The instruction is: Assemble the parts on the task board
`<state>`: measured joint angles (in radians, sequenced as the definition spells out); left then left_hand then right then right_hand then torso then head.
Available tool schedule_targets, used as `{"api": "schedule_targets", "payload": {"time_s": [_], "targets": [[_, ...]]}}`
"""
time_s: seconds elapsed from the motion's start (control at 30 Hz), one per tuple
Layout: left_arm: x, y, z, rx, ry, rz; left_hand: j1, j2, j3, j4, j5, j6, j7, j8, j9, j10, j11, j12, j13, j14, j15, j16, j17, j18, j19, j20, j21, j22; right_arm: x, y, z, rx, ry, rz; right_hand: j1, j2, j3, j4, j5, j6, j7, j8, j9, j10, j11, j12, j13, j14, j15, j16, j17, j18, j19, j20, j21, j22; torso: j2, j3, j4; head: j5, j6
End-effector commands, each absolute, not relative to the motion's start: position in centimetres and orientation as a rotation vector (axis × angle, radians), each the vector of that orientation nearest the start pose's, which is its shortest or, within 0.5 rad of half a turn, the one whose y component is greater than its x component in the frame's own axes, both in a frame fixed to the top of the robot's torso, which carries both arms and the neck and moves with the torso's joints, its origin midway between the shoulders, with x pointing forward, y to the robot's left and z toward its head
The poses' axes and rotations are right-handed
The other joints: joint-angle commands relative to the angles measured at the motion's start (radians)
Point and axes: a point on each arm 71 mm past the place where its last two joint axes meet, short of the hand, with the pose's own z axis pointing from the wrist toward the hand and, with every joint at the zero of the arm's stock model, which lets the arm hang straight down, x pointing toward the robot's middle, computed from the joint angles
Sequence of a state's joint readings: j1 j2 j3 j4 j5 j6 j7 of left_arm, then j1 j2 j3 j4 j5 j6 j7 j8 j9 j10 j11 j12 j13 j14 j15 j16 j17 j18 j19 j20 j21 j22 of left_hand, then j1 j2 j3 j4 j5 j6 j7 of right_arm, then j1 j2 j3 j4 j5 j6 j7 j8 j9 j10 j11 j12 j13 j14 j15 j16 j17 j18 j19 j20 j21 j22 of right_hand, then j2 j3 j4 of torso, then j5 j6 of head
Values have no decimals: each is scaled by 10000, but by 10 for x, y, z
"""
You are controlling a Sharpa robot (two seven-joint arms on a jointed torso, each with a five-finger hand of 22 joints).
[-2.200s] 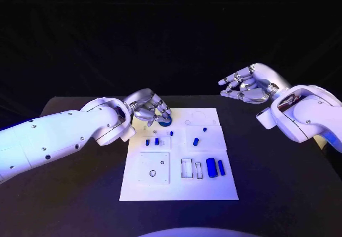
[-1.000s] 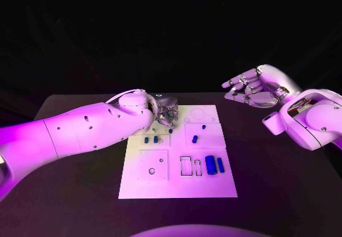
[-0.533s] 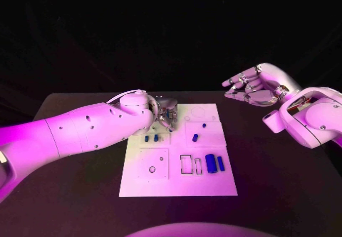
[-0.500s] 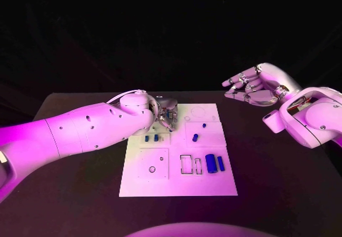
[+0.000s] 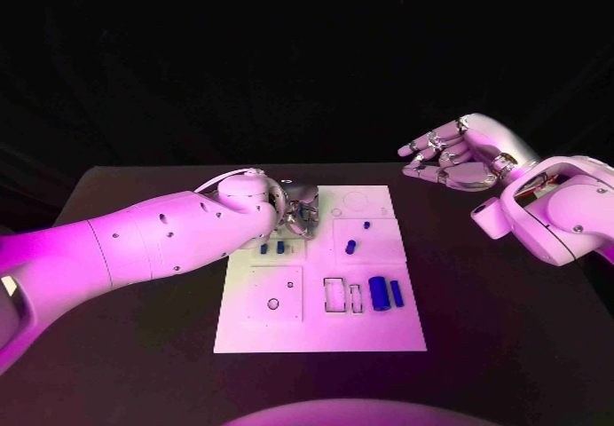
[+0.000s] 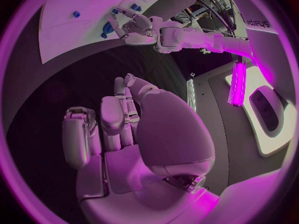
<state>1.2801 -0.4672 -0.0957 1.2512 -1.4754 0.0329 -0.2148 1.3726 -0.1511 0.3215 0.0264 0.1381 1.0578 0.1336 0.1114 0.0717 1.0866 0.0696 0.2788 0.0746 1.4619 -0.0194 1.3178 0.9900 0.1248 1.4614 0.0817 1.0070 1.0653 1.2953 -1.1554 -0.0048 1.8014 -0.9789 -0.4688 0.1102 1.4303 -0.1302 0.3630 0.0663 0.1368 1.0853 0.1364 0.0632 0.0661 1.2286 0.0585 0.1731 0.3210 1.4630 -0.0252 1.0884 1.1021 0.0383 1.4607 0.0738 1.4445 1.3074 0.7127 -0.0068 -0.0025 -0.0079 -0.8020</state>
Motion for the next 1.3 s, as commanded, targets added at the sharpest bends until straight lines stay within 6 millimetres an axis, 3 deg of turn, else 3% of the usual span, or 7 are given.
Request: {"api": "schedule_targets", "payload": {"time_s": [0.03, 0.33, 0.57, 1.13, 1.3], "targets": [[523, 82, -200, 4004, 19632, -5329, 83, 13, 77, -1, 20, 96, -9, 5, 14, 72, 8, -46, -14, 116, 4, 31, 12, -100, 91, -41, 37, 17, 442, -265, -96, 2004, 14378, 9646, -74, -12, 28, 52, -43, 21, 66, 16, 6, 73, -11, -36, -8, 267, 0, 34, 8, -51, 525, 21, 44, 1524, 4, 4, 3, -16, -15], [522, 84, -203, 3954, 19738, -5219, 130, 25, 161, -14, 11, 143, -27, 18, 19, 129, -7, -64, -20, 122, -6, 48, 41, -104, 102, -49, 54, 37, 442, -264, -96, 1971, 14402, 9685, -77, -6, 27, 57, -30, 25, 65, 19, 8, 98, -12, -50, -27, 281, 0, 84, 54, -60, 542, 21, 80, 1558, -4, 7, 6, 8, -31], [523, 87, -204, 3919, 19811, -5128, 229, 66, 353, -51, 6, 196, -34, 22, 20, 193, -17, -118, -36, 127, -19, 67, 70, -109, 111, -62, 57, 53, 442, -263, -96, 1951, 14432, 9714, -77, -6, 27, 57, -30, 25, 65, 19, 8, 98, -12, -50, -27, 281, 0, 84, 54, -60, 542, 21, 80, 1558, 4, 4, -2, 30, 25], [524, 91, -205, 3862, 19832, -5065, 334, 100, 691, -114, 7, 291, -37, 30, 23, 255, -22, -218, -53, 132, -24, 95, 107, -120, 126, -76, 84, 97, 442, -262, -97, 1938, 14496, 9752, -91, -4, 20, 69, -28, 30, 65, 22, 9, 121, -12, -67, -48, 290, 0, 110, 75, -61, 544, 22, 85, 1562, 1, 9, 7, 33, -26], [524, 92, -205, 3824, 19827, -5028, 256, -8, 756, -108, -10, 263, -22, -11, 7, 186, 9, -314, -72, 128, -5, 93, 87, -135, 139, -70, 130, 148, 442, -262, -97, 1944, 14502, 9745, -91, -4, 20, 69, -28, 30, 65, 22, 9, 121, -12, -67, -48, 290, 0, 110, 75, -61, 544, 22, 85, 1562, -2, 9, 8, 31, -30]]}}
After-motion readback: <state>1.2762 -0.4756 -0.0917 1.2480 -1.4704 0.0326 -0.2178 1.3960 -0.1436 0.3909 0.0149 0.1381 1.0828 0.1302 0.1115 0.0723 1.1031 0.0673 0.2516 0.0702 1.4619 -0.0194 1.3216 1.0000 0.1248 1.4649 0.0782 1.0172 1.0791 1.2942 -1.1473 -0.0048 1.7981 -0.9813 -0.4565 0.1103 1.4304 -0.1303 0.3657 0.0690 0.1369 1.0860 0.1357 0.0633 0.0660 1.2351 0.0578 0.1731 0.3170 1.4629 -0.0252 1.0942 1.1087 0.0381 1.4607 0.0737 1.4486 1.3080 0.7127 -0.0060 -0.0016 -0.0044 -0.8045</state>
